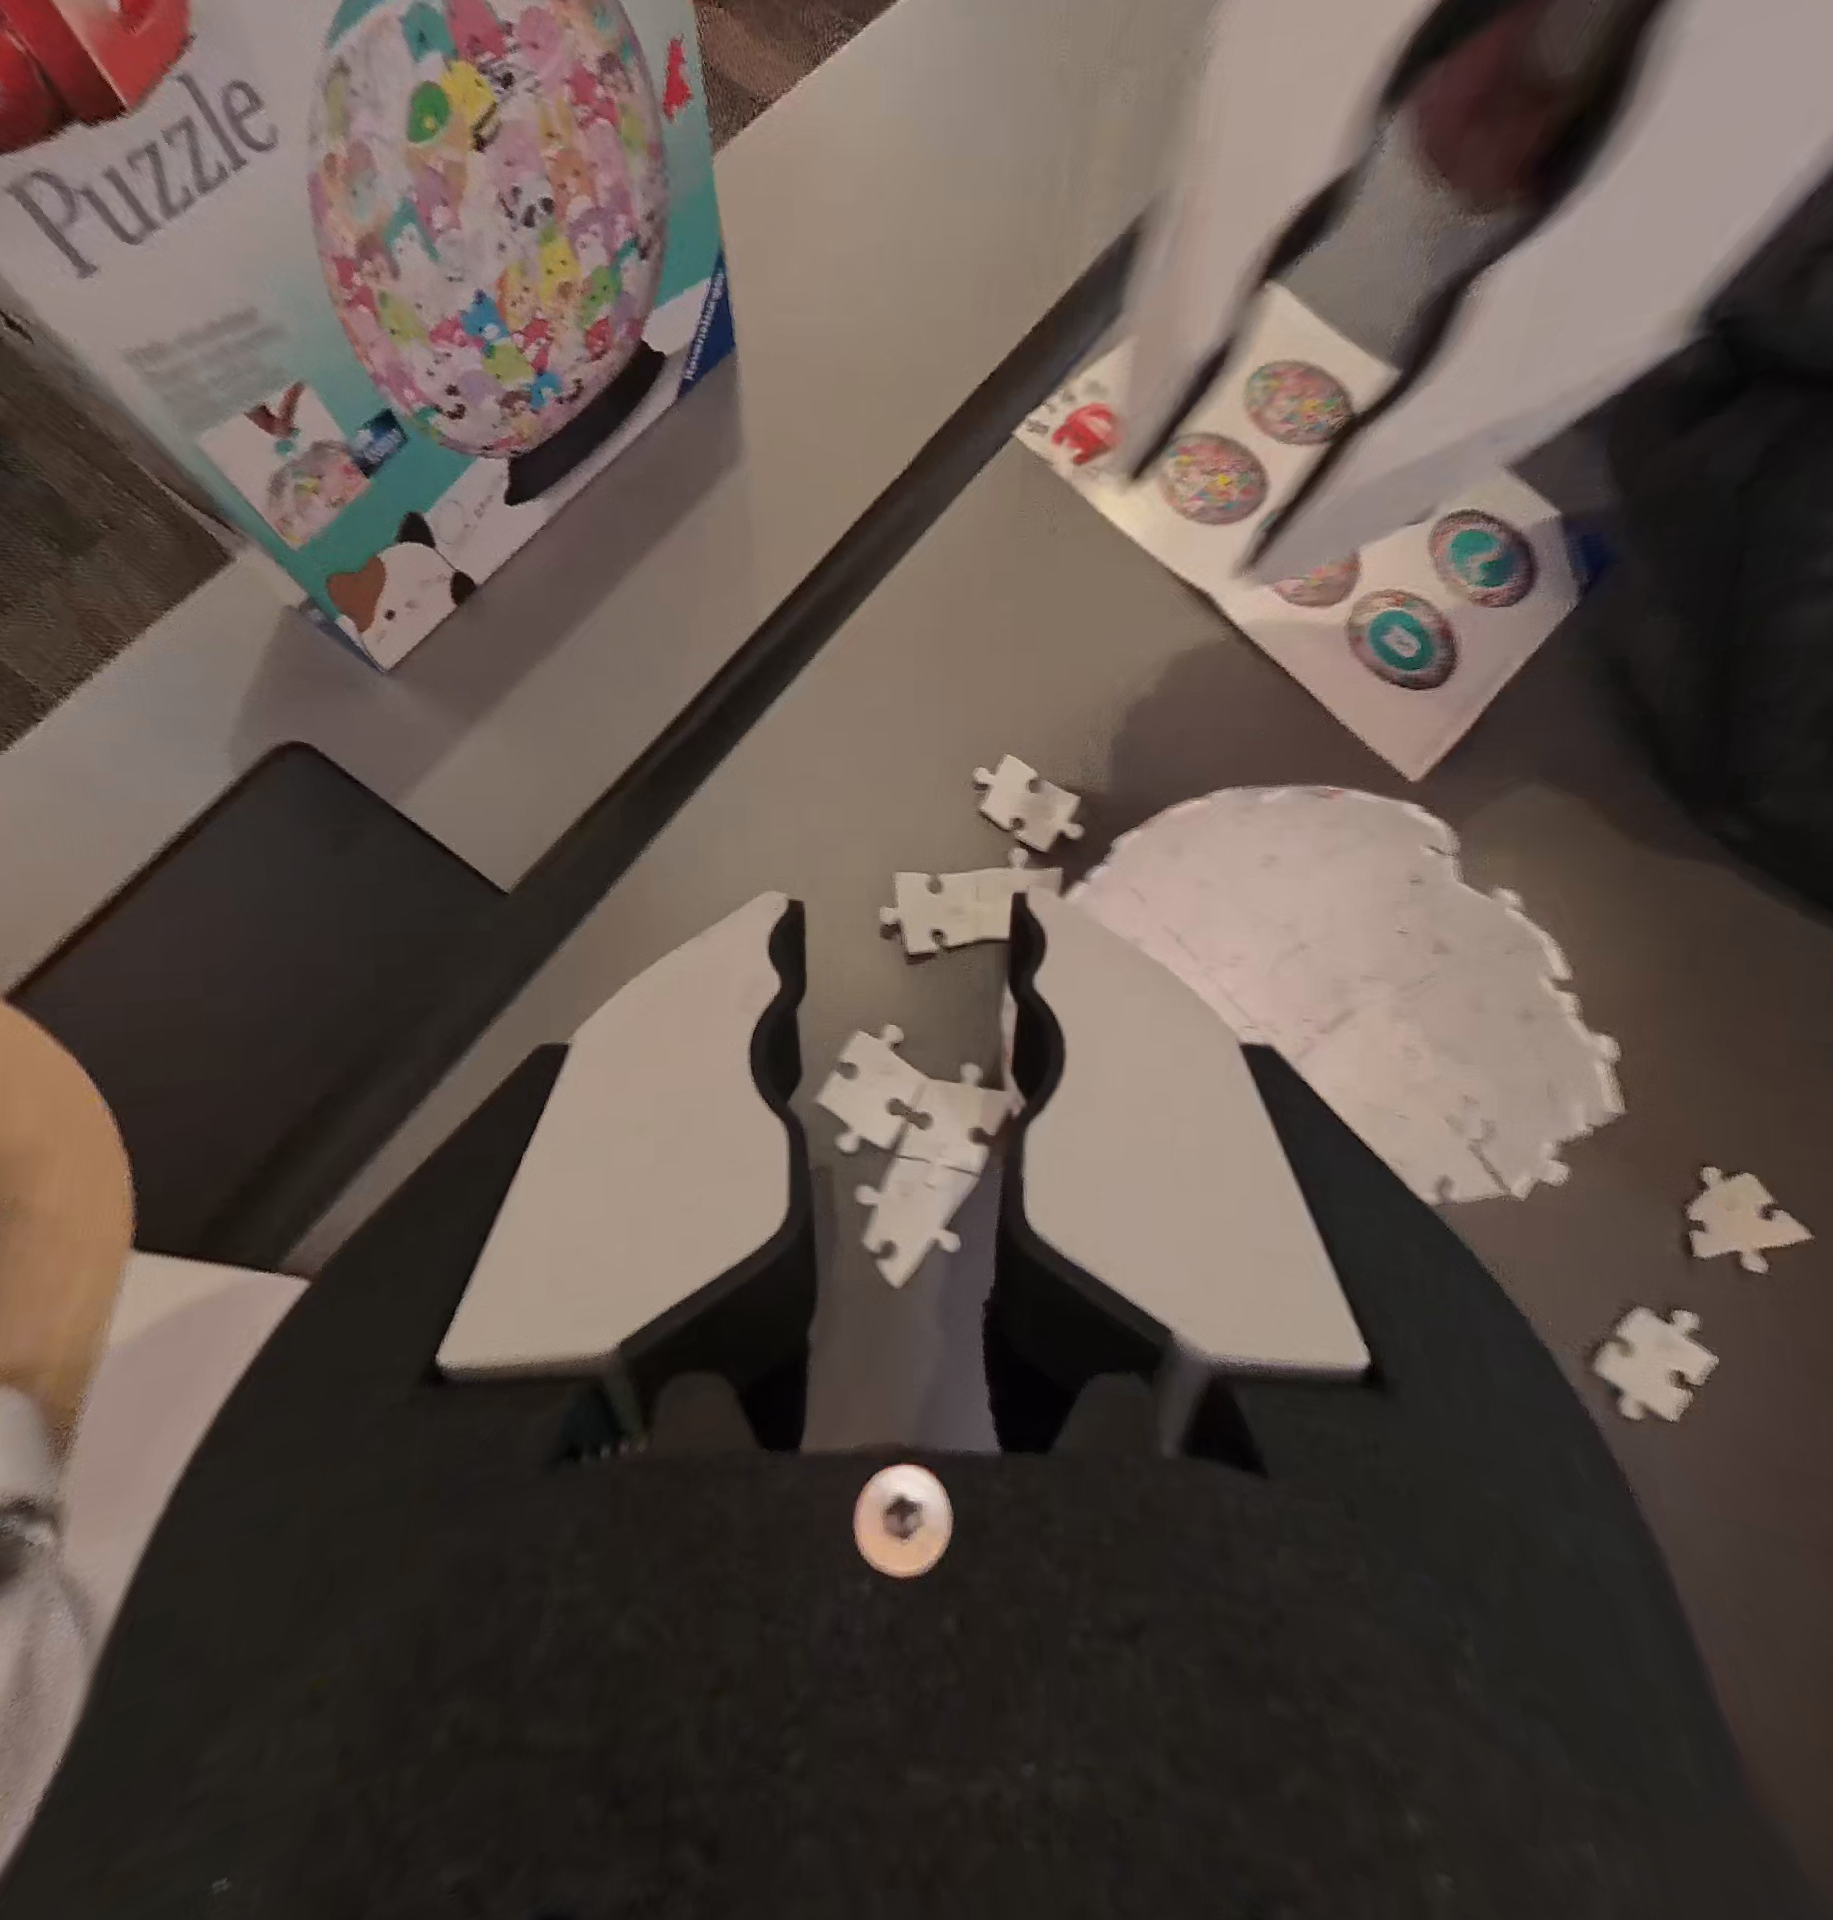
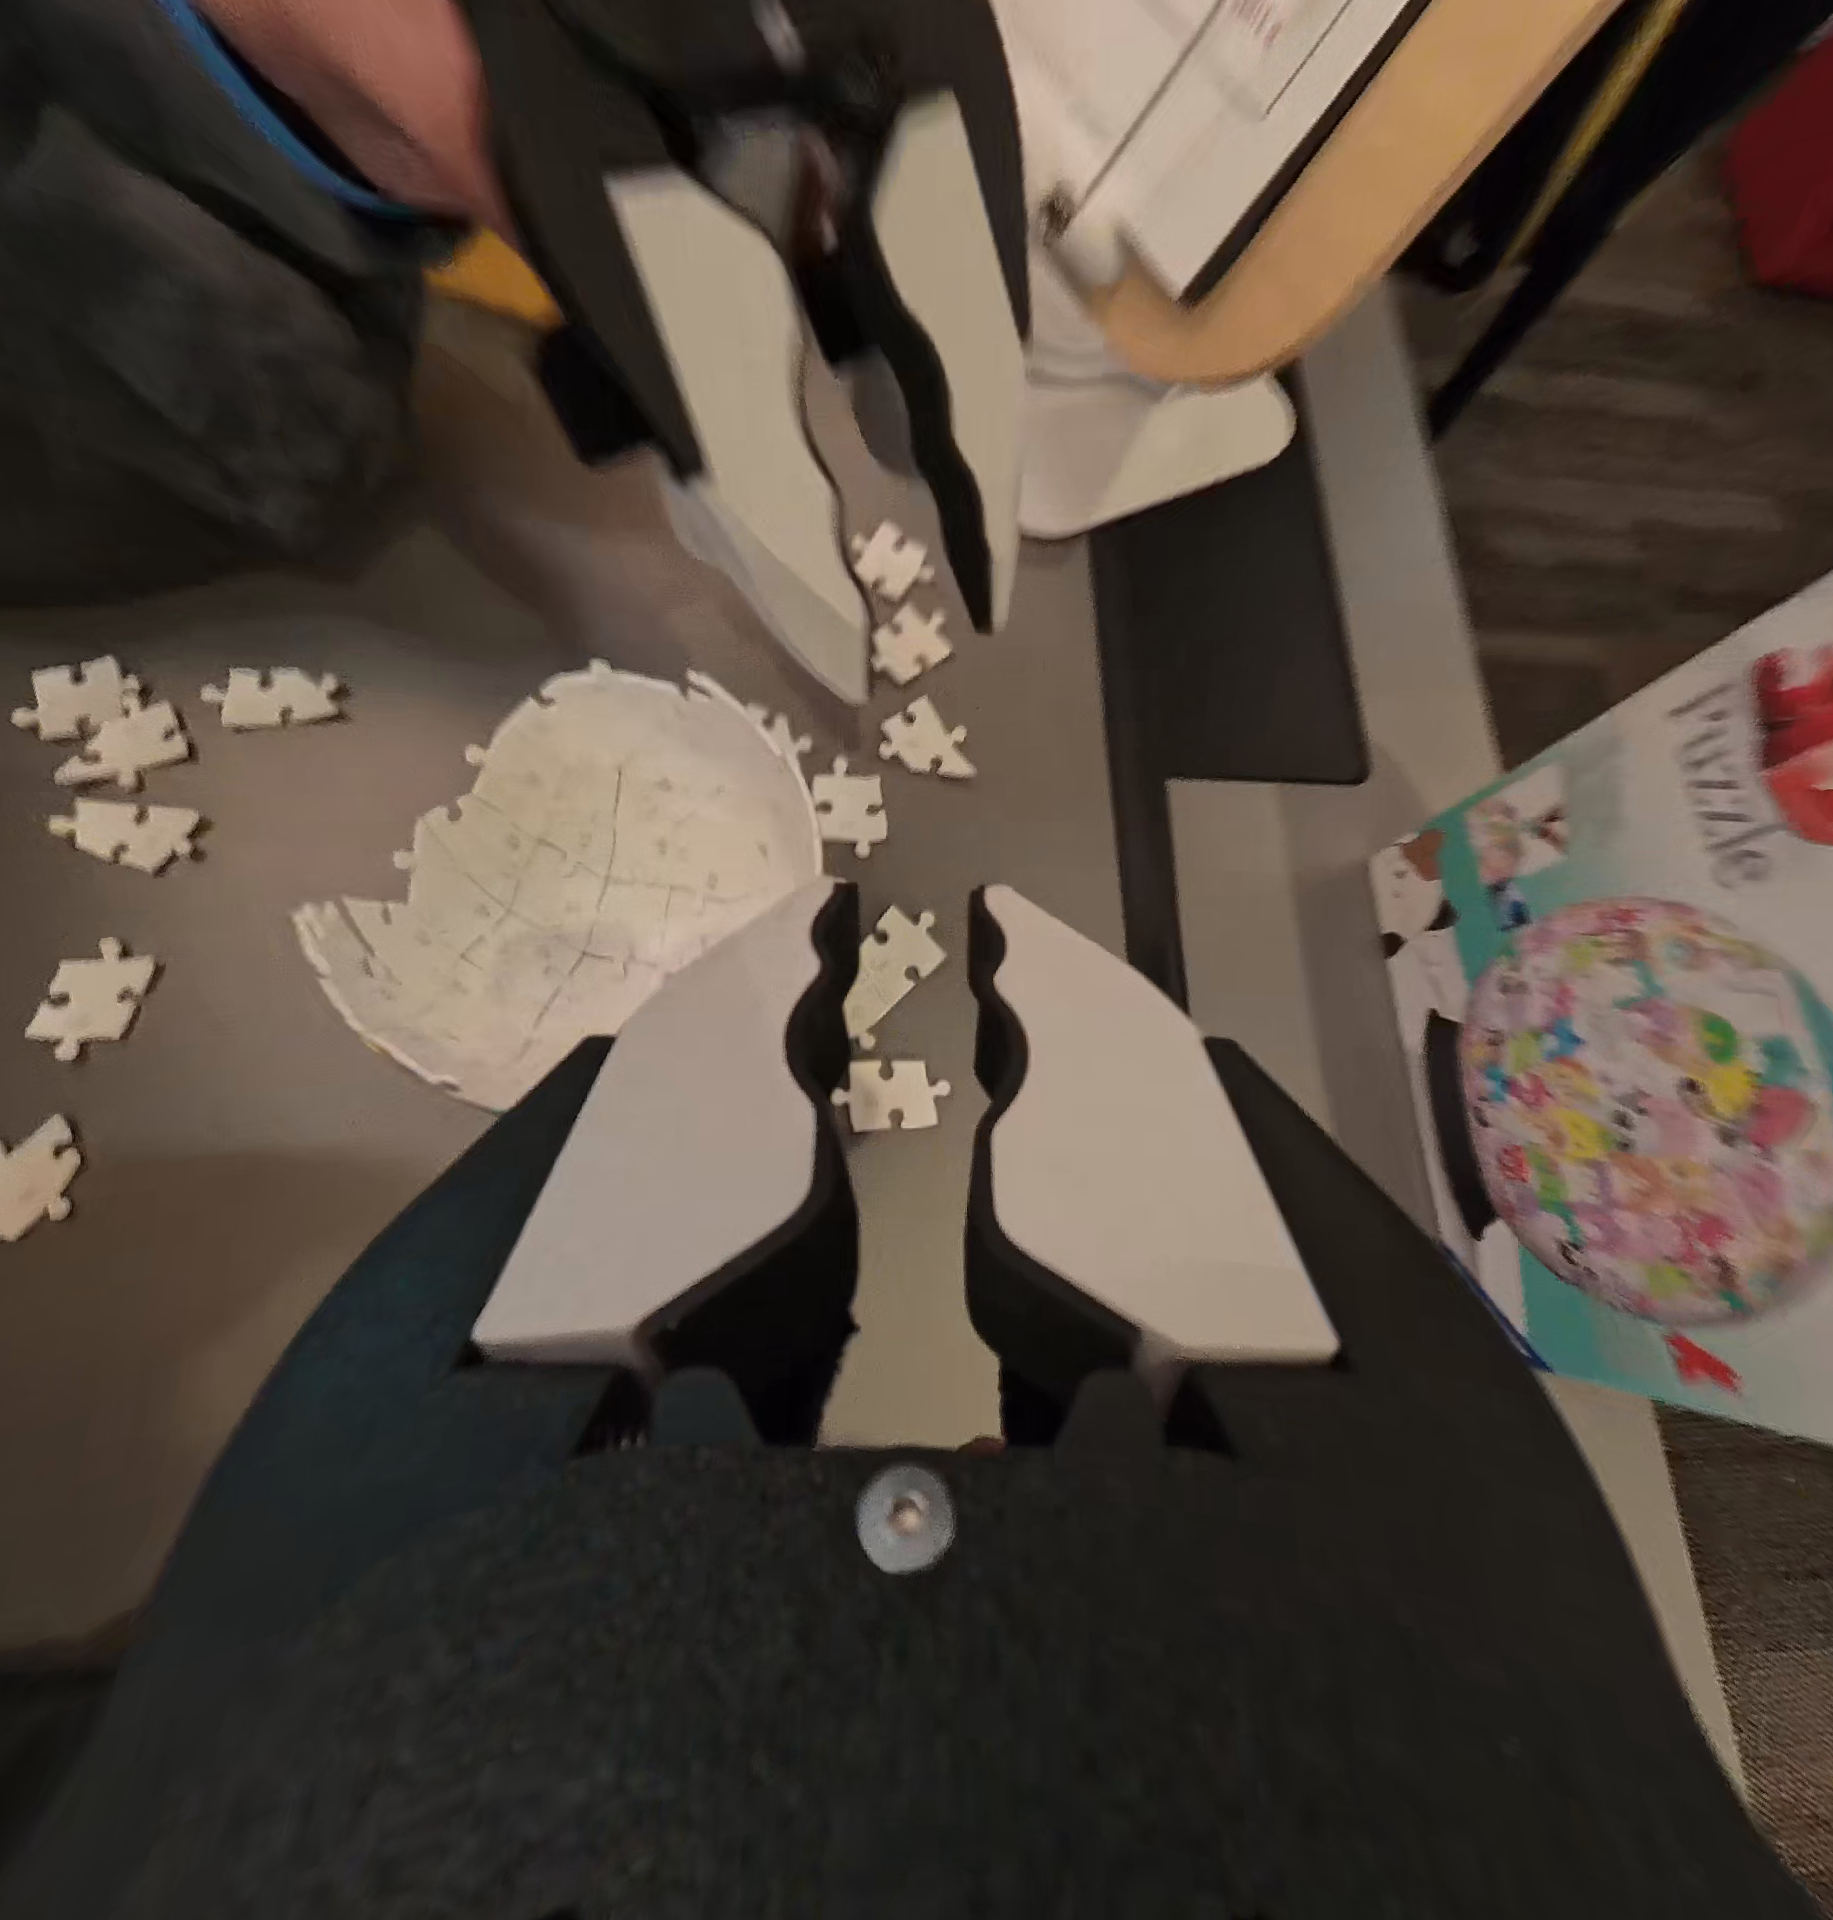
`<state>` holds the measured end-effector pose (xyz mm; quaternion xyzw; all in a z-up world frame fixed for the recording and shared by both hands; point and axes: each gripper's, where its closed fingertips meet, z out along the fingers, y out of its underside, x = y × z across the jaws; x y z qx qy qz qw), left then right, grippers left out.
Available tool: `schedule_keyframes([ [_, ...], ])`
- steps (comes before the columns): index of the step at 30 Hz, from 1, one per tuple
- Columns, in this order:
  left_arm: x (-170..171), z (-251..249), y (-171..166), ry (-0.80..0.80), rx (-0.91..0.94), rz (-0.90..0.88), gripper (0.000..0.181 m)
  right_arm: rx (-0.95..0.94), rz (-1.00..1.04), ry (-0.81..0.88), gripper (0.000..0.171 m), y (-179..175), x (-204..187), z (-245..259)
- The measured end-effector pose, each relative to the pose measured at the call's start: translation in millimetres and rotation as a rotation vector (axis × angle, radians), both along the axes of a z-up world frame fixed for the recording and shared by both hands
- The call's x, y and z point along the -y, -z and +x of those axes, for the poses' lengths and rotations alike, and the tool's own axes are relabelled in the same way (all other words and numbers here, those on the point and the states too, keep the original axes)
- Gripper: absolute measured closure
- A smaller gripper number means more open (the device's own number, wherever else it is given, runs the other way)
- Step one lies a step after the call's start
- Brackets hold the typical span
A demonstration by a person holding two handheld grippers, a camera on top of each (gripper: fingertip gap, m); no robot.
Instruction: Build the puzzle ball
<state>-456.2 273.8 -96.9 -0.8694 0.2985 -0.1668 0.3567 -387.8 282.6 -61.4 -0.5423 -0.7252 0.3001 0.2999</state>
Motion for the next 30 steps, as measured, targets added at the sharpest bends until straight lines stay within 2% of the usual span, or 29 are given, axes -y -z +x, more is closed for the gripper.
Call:
schedule_keyframes([
  [2,-15,-4,8,0.031,0.001,-0.024,0.15,-0.071,0.004,0.03,0.161,-21,14,9],
  [4,-20,-3,25,0.093,0.014,-0.093,0.155,-0.061,-0.036,0.007,0.165,-26,37,15],
  [5,-22,-4,35,0.116,0.001,-0.124,0.158,-0.034,-0.02,0.01,0.171,-23,44,16],
  [9,-21,4,71,0.217,0.026,-0.22,0.165,0.169,0.1,-0.108,0.171,18,70,9],
  [13,-18,28,84,0.336,0.042,-0.2,0.181,0.456,0.13,-0.116,0.171,50,72,-2],
  [16,-20,33,96,0.398,-0.018,-0.168,0.181,0.59,0.174,-0.08,0.171,60,62,-13],
  [18,-17,38,99,0.424,0.021,-0.205,0.181,0.674,0.178,-0.091,0.171,69,61,-17],
  [26,-10,46,107,0.459,0.088,-0.287,0.181,0.779,0.319,-0.169,0.171,109,54,-26],
  [30,-8,47,111,0.464,0.085,-0.301,0.181,0.784,0.325,-0.142,0.171,112,46,-27],
])
